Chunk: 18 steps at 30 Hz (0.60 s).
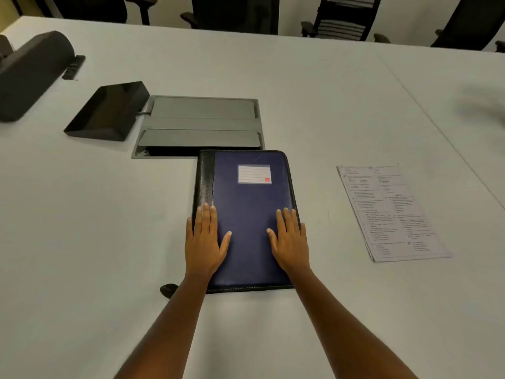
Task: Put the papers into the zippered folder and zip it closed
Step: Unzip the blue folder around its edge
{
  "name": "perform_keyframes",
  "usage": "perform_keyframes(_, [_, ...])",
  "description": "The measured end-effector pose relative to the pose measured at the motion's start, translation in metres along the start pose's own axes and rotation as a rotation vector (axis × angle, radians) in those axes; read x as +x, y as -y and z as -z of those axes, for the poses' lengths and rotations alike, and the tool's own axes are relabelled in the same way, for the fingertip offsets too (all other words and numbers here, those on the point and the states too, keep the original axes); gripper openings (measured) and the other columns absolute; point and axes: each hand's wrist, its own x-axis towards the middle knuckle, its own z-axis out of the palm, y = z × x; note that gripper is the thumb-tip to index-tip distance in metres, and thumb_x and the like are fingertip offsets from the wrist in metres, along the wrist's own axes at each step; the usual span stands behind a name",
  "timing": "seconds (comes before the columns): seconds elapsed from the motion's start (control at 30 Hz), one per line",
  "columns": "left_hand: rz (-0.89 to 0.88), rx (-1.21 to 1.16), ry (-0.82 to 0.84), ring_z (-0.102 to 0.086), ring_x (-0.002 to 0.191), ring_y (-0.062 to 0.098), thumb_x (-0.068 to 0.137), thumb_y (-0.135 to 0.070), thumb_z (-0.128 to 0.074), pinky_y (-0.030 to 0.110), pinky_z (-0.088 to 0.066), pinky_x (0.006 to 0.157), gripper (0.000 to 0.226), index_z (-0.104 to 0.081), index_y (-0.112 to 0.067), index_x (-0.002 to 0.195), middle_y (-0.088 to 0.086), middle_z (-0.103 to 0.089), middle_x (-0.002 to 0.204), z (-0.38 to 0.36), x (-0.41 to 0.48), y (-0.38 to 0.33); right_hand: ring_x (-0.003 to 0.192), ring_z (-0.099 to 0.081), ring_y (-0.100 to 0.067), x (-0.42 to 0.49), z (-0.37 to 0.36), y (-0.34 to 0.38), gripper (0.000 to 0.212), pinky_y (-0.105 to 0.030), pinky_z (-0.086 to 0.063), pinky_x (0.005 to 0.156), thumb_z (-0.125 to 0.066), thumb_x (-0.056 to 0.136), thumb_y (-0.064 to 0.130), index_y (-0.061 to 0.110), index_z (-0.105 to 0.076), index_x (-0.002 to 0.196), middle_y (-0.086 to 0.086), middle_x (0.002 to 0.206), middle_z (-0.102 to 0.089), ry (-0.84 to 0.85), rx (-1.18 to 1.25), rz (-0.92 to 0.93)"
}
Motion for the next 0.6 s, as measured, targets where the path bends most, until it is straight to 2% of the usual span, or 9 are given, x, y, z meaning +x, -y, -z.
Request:
perform_keyframes(0.07, [0.022, 0.011, -0.007, -0.001, 0.146, 0.027, 0.058, -0.07, 0.037, 0.039, 0.001, 0.118, 0.112, 0.001, -0.012, 0.146, 0.01, -0.003, 0.158, -0.007, 0.003, 0.002, 0.144, 0.0, -0.024, 0.003, -0.004, -0.003, 0.057, -0.04, -0.005, 0.117, -0.027, 0.097, 0.04, 0.016, -0.006, 0.144, -0.007, 0.156, -0.007, 0.009, -0.014, -0.012])
perform_keyframes(0.17, [0.045, 0.003, -0.01, -0.002, 0.146, 0.027, 0.057, -0.07, 0.038, 0.04, -0.002, 0.119, 0.114, -0.001, -0.012, 0.146, 0.01, -0.004, 0.158, -0.016, 0.003, 0.005, 0.144, -0.001, -0.025, 0.005, -0.011, -0.007, 0.056, -0.041, -0.004, 0.117, -0.027, 0.097, 0.04, 0.017, -0.007, 0.144, -0.008, 0.156, -0.007, 0.028, -0.028, -0.013])
perform_keyframes(0.33, [0.074, -0.002, 0.021, -0.004, 0.146, 0.029, 0.072, -0.064, 0.007, 0.044, -0.004, 0.119, 0.09, -0.006, -0.014, 0.146, 0.01, -0.007, 0.157, -0.021, 0.005, 0.005, 0.144, -0.001, -0.026, 0.009, -0.016, -0.008, 0.055, -0.041, -0.001, 0.117, -0.027, 0.097, 0.039, 0.019, -0.008, 0.144, -0.007, 0.156, -0.007, 0.012, -0.015, -0.011])
perform_keyframes(0.47, [0.105, 0.004, 0.023, -0.003, 0.145, 0.033, 0.072, -0.07, 0.022, 0.048, -0.004, 0.117, 0.096, -0.007, -0.017, 0.147, 0.012, -0.004, 0.157, -0.02, 0.002, 0.005, 0.144, -0.002, -0.027, 0.009, -0.016, -0.008, 0.051, -0.04, -0.002, 0.117, -0.03, 0.097, 0.036, 0.022, -0.013, 0.144, -0.006, 0.156, -0.01, -0.005, 0.048, -0.019])
perform_keyframes(0.5, [0.13, 0.0, 0.028, -0.002, 0.145, 0.035, 0.08, -0.066, 0.014, 0.05, -0.005, 0.117, 0.085, -0.007, -0.019, 0.147, 0.013, -0.003, 0.157, -0.02, 0.003, 0.005, 0.144, -0.003, -0.027, 0.009, -0.015, -0.009, 0.049, -0.041, -0.002, 0.117, -0.031, 0.097, 0.034, 0.023, -0.016, 0.143, -0.006, 0.156, -0.012, -0.014, 0.078, -0.026])
perform_keyframes(0.53, [0.168, -0.019, 0.043, -0.001, 0.145, 0.036, 0.088, -0.061, -0.002, 0.052, -0.006, 0.116, 0.071, -0.009, -0.022, 0.147, 0.014, -0.001, 0.157, -0.02, 0.005, 0.004, 0.144, -0.004, -0.027, 0.01, -0.014, -0.009, 0.048, -0.043, -0.004, 0.117, -0.032, 0.097, 0.033, 0.024, -0.02, 0.142, -0.005, 0.155, -0.013, -0.029, 0.119, -0.04])
perform_keyframes(0.6, [0.231, -0.085, 0.035, -0.001, 0.144, 0.037, 0.094, -0.048, -0.031, 0.054, -0.01, 0.116, 0.059, -0.013, -0.026, 0.146, 0.018, 0.0, 0.157, -0.019, 0.007, 0.004, 0.143, -0.006, -0.028, 0.011, -0.012, -0.009, 0.045, -0.046, -0.01, 0.117, -0.035, 0.097, 0.031, 0.026, -0.027, 0.14, -0.007, 0.155, -0.015, -0.07, 0.216, -0.089])
